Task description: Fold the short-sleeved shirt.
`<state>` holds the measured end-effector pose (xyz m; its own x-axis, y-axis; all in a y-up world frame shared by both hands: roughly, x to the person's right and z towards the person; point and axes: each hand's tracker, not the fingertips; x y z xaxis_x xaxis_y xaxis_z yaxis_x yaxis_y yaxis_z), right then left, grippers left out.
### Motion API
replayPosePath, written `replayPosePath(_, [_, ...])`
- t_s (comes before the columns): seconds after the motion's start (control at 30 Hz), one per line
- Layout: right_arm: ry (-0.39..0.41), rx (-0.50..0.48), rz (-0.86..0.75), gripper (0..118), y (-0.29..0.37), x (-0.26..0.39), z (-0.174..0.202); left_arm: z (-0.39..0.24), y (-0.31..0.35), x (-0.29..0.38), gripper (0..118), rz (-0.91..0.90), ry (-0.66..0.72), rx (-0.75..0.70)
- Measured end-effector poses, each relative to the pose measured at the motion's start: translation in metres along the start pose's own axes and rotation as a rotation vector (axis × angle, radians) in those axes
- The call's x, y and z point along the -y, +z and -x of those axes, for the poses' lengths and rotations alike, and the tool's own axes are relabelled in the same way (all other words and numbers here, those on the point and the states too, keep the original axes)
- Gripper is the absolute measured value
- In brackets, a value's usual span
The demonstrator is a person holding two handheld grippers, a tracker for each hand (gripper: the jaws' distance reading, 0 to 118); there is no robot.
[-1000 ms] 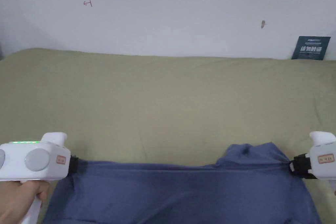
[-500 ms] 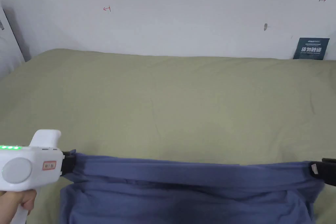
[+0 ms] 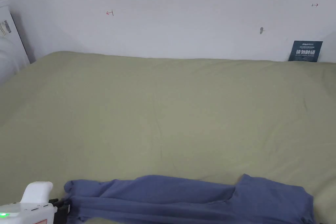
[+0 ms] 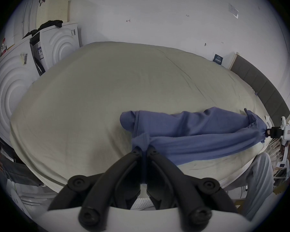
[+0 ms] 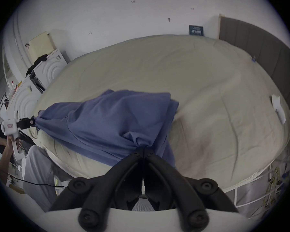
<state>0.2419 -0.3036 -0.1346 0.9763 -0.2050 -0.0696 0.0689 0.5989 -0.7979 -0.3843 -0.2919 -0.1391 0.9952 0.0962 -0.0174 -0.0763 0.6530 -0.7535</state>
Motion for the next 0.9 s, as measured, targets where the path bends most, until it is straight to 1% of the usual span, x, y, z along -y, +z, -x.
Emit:
replayPosePath(0.03, [-0.008, 0.009, -0.009, 3, -0.001, 0.002, 0.001, 0.0, -0.002, 0.001, 6, -0.002, 0.001, 0.002])
replayPosePath(0.07, [-0.018, 0.007, -0.024, 3, -0.005, 0.004, -0.007, 0.001, -0.003, 0.002, 14, -0.003, 0.008, 0.0])
replayPosePath(0.1, [-0.027, 0.001, -0.029, 16, -0.005, 0.003, -0.01, 0.002, -0.004, 0.002, 51, 0.015, 0.021, -0.014])
replayPosePath(0.13, [-0.03, 0.004, -0.023, 52, -0.004, 0.001, -0.01, 0.0, -0.001, 0.001, 89, 0.027, 0.032, -0.017])
replayPosePath(0.17, [-0.036, 0.022, -0.014, 95, -0.003, -0.001, -0.009, -0.002, 0.003, 0.001, 116, 0.027, 0.036, -0.008])
replayPosePath(0.2, [-0.059, 0.023, -0.062, 118, 0.007, 0.001, -0.006, -0.007, 0.012, -0.001, 118, -0.018, 0.052, 0.001])
replayPosePath(0.23, [-0.048, 0.012, -0.065, 112, 0.011, -0.006, -0.004, -0.014, 0.018, -0.004, 118, -0.011, 0.052, -0.018])
replayPosePath(0.27, [-0.07, 0.02, -0.077, 109, 0.016, -0.015, 0.0, -0.021, 0.025, -0.008, 118, -0.023, 0.052, -0.028])
replayPosePath(0.3, [-0.077, 0.013, -0.105, 111, 0.021, -0.022, 0.005, -0.032, 0.036, -0.016, 118, -0.076, 0.037, -0.019])
replayPosePath(0.33, [-0.073, 0.008, -0.164, 111, 0.034, -0.029, 0.01, -0.042, 0.043, -0.024, 118, -0.089, 0.032, -0.022])
replayPosePath(0.4, [-0.044, -0.005, -0.243, 111, 0.051, -0.049, 0.03, -0.066, 0.062, -0.045, 118, -0.187, 0.018, -0.017])
replayPosePath(0.43, [-0.017, 0.001, -0.286, 111, 0.058, -0.058, 0.042, -0.078, 0.07, -0.054, 117, -0.235, 0.015, -0.015])
replayPosePath(0.47, [0.008, 0.013, -0.346, 111, 0.072, -0.065, 0.065, -0.094, 0.079, -0.065, 116, -0.284, 0.007, -0.001])
replayPosePath(0.5, [0.041, 0.022, -0.397, 111, 0.081, -0.072, 0.082, -0.111, 0.089, -0.074, 111, -0.343, 0.002, 0.005])
replayPosePath(0.57, [0.071, 0.019, -0.506, 107, 0.095, -0.083, 0.111, -0.129, 0.099, -0.086, 99, -0.443, -0.025, -0.008])
replayPosePath(0.6, [0.068, 0.027, -0.562, 95, 0.094, -0.085, 0.118, -0.142, 0.104, -0.089, 90, -0.494, -0.036, -0.031])
replayPosePath(0.63, [0.086, 0.046, -0.606, 79, 0.097, -0.087, 0.128, -0.155, 0.108, -0.091, 81, -0.537, -0.044, -0.063])
replayPosePath(0.67, [0.092, 0.069, -0.674, 57, 0.1, -0.087, 0.138, -0.156, 0.103, -0.093, 67, -0.557, -0.046, -0.072])
replayPosePath(0.7, [0.105, 0.064, -0.704, 14, 0.099, -0.088, 0.147, -0.161, 0.103, -0.092, 34, -0.562, -0.043, -0.045])
replayPosePath(0.73, [0.135, 0.08, -0.724, 3, 0.101, -0.087, 0.158, -0.165, 0.103, -0.091, 3, -0.572, -0.034, -0.045])
replayPosePath(0.77, [0.119, 0.126, -0.764, 2, 0.1, -0.085, 0.166, -0.17, 0.102, -0.09, 0, -0.586, -0.034, -0.057])
replayPosePath(0.8, [0.136, 0.139, -0.76, 2, 0.099, -0.084, 0.172, -0.17, 0.101, -0.087, 0, -0.626, -0.023, -0.099])
replayPosePath(0.83, [0.141, 0.132, -0.758, 2, 0.097, -0.083, 0.175, -0.17, 0.102, -0.085, 0, -0.617, -0.03, -0.085])
replayPosePath(0.9, [0.134, 0.16, -0.786, 2, 0.097, -0.08, 0.18, -0.168, 0.103, -0.082, 0, -0.633, -0.026, -0.096])
